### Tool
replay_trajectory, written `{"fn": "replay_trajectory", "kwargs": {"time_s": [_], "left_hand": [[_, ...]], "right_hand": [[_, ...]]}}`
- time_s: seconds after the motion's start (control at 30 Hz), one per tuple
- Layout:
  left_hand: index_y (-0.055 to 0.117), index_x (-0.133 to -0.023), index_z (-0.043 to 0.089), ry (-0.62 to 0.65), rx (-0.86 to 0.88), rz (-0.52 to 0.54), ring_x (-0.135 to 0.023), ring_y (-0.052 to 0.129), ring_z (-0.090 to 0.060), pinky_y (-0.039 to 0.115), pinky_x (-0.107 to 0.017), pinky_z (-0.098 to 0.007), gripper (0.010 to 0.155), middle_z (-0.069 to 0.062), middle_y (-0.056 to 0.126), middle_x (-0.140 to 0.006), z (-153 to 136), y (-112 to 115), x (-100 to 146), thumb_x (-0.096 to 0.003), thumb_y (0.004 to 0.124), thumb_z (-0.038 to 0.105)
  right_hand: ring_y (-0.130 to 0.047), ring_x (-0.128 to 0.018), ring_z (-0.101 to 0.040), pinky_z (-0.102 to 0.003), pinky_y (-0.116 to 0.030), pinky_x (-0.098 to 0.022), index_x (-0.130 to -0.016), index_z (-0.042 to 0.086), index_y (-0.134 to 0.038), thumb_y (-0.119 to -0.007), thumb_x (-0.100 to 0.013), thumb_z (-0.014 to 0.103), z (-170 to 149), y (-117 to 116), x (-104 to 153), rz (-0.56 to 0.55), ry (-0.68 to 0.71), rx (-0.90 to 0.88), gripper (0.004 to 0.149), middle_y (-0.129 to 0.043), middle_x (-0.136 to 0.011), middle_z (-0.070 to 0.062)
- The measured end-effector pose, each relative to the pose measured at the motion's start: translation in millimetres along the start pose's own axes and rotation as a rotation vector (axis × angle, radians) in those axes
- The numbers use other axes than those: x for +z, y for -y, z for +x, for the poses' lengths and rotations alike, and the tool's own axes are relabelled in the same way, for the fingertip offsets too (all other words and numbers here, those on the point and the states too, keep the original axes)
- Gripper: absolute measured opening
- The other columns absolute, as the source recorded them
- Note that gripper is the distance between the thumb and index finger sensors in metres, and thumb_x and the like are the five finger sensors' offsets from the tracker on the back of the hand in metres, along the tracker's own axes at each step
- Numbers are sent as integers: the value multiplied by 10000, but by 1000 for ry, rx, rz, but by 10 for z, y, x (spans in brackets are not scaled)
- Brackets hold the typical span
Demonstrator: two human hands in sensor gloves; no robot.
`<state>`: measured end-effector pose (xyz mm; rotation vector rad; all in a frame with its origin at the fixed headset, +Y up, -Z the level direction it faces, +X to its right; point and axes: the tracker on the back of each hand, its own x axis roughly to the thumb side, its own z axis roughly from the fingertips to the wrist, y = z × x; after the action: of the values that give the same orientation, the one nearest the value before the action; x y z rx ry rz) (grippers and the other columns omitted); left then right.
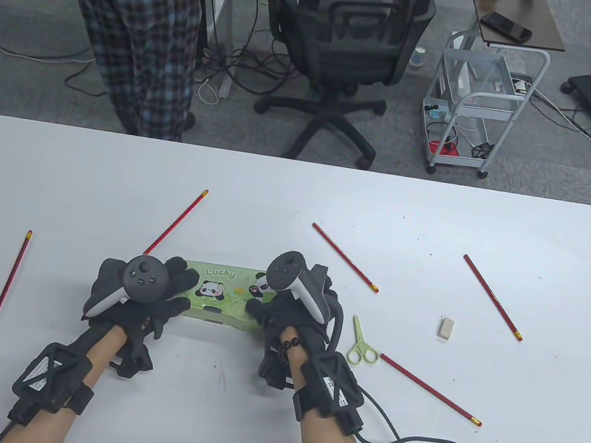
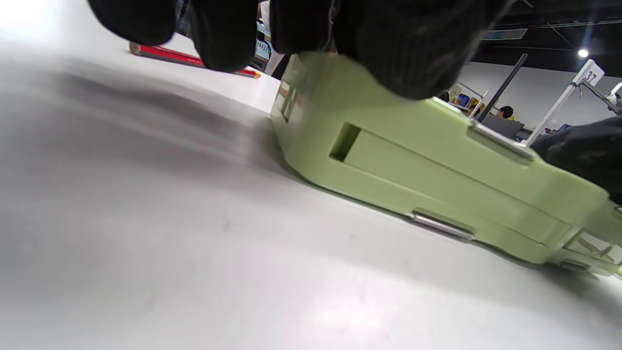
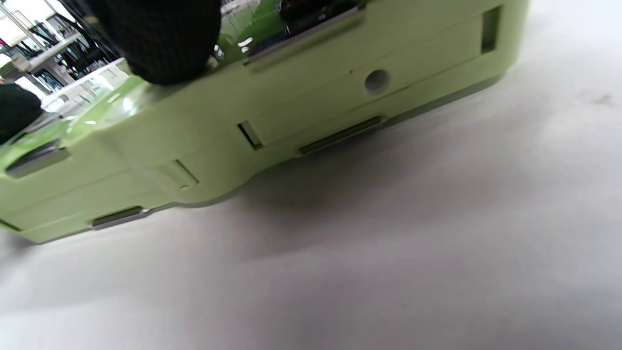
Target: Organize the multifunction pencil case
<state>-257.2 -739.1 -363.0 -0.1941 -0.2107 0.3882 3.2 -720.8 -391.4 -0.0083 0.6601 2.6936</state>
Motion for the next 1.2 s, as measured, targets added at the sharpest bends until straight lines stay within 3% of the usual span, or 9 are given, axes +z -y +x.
{"fn": "replay_trajectory", "kwargs": {"time_s": [0.5, 0.7, 0.87, 1.0, 1.2], "left_hand": [[653, -1014, 317, -4, -17, -2, -1058, 665, -424, 576, -688, -711, 582, -57, 535, -1183, 5, -7, -10, -456, 806, 380], [652, -1015, 319, -5, -19, -5, -1059, 662, -427, 573, -690, -712, 584, -56, 535, -1184, 5, -11, -11, -456, 805, 383], [650, -1016, 322, -5, -20, -6, -1059, 662, -428, 573, -689, -713, 584, -55, 535, -1185, 3, -13, -13, -456, 805, 384], [650, -1015, 324, -6, -19, -8, -1060, 660, -429, 572, -690, -713, 585, -53, 534, -1185, 1, -15, -13, -455, 806, 386], [651, -1015, 325, -7, -24, -9, -1060, 659, -431, 572, -690, -714, 584, -51, 536, -1185, 0, -17, -14, -455, 806, 385]], "right_hand": [[-218, -858, -839, -838, -322, -611, -1061, -250, -103, -696, -531, 552, 77, 50, -11, 17, -25, 129, 1129, -44, -958, -605], [-320, -906, -782, -802, -386, -643, -1098, -188, -221, -681, -532, 535, -32, 171, 44, -32, 20, 150, 1027, -154, -1023, -543], [-474, -936, -707, -750, -493, -668, -1112, -106, -370, -683, -537, 497, -397, 481, 170, -132, 54, 137, 890, -339, -1076, -447], [-519, -937, -670, -727, -525, -674, -1106, -63, -437, -691, -532, 477, -843, 762, 299, -234, 26, 223, 828, -407, -1092, -392], [-577, -931, -631, -707, -557, -676, -1082, 3, -534, -729, -519, 441, -1499, 1038, 430, -341, -19, 214, 739, -483, -1082, -353]]}}
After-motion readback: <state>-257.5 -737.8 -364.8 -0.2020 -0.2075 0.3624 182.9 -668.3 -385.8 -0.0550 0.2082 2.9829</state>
